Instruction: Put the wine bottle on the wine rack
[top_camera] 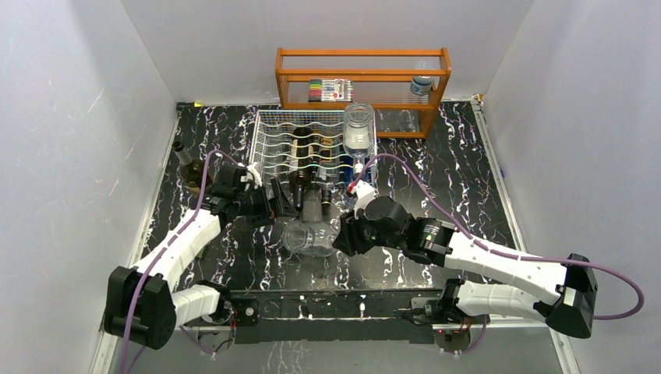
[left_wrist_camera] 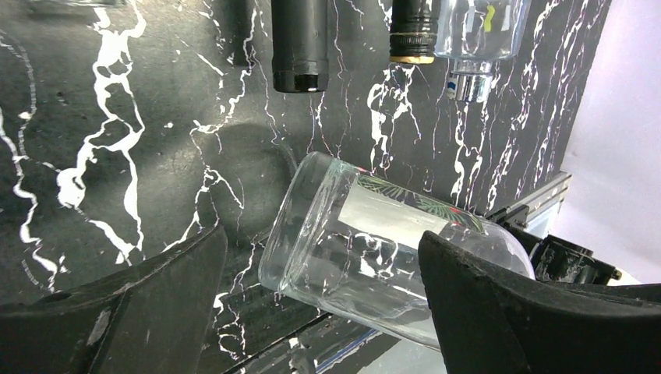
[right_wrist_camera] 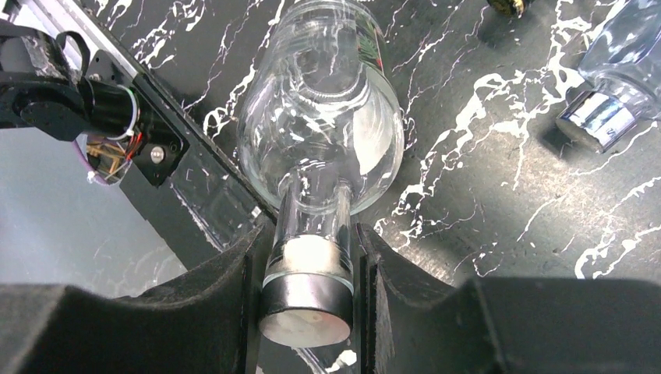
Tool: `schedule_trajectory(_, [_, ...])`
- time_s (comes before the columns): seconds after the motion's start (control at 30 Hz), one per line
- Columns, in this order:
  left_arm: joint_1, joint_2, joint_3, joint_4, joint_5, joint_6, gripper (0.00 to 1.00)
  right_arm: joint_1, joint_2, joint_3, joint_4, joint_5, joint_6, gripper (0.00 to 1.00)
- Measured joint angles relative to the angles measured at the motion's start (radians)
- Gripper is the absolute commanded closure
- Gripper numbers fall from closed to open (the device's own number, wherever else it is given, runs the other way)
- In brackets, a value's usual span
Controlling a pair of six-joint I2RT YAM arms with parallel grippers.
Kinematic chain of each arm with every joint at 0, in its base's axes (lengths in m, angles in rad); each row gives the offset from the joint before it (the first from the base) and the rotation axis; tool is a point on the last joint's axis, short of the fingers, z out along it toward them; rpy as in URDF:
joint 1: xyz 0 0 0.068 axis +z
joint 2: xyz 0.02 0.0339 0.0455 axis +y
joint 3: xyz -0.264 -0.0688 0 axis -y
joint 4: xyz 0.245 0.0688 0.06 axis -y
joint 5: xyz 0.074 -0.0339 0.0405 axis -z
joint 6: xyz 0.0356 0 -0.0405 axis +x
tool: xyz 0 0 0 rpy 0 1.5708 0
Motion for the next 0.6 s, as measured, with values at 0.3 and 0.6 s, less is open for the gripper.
schedule_trajectory(0.3, [0.0, 0.056, -0.048, 0.046, 0.077, -0.001, 0.11, -0.001, 0.003, 0.0, -0.046, -0.042, 0.0, 1.0])
schedule_trajectory(0.6, [0.0, 0.062, -0.067, 0.095, 0.129, -0.001, 0.14, -0.006, 0.046, 0.0, -0.059, -0.083, -0.002, 1.0])
